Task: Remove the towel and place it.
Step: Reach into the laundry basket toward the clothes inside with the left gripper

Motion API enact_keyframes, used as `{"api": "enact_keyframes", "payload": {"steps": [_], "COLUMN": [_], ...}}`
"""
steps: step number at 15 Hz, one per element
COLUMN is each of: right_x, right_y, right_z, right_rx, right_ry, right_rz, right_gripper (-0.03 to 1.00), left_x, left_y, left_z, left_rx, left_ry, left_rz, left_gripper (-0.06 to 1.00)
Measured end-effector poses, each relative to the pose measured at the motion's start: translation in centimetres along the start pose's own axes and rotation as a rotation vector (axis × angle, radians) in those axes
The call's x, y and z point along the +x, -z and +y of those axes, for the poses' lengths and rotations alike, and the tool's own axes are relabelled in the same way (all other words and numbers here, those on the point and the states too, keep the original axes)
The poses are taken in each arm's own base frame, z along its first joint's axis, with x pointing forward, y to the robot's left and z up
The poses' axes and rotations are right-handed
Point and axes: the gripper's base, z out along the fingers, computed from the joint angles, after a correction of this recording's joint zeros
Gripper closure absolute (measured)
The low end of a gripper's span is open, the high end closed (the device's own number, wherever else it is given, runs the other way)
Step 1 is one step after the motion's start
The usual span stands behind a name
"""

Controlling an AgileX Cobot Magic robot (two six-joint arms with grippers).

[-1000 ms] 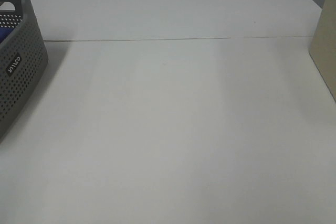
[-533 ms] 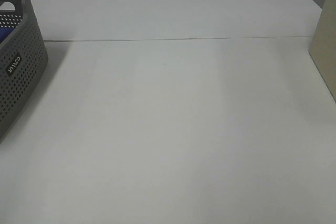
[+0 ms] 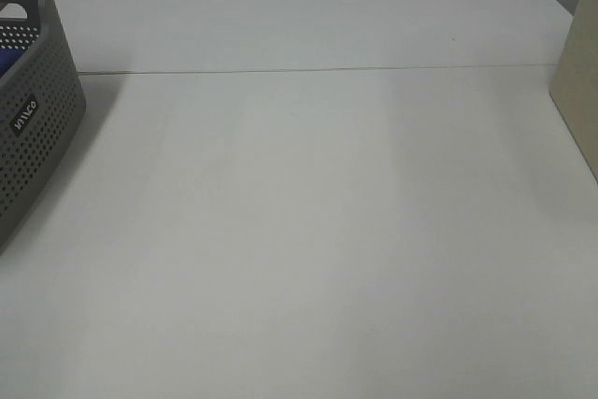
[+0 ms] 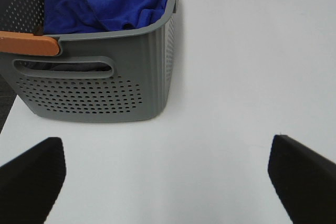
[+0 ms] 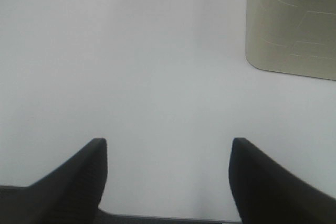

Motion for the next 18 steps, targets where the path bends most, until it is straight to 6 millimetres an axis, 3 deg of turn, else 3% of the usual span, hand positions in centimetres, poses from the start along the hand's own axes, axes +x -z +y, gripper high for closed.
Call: {"api": "enact_keyframes", "payload": {"steps": [18], "right_x": [0.00], "right_y": [0.00], "right_z": [0.00], "right_rx": [0.000], "right_ry": [0.000], "right_rz": [0.000], "right_gripper": [0.30], "left_x": [0.00], "left_y": [0.00], "left_z": [0.00], "left_rx": [0.000], "left_ry": [0.000], "left_rz": [0.000], "left_gripper": [-0.04]}}
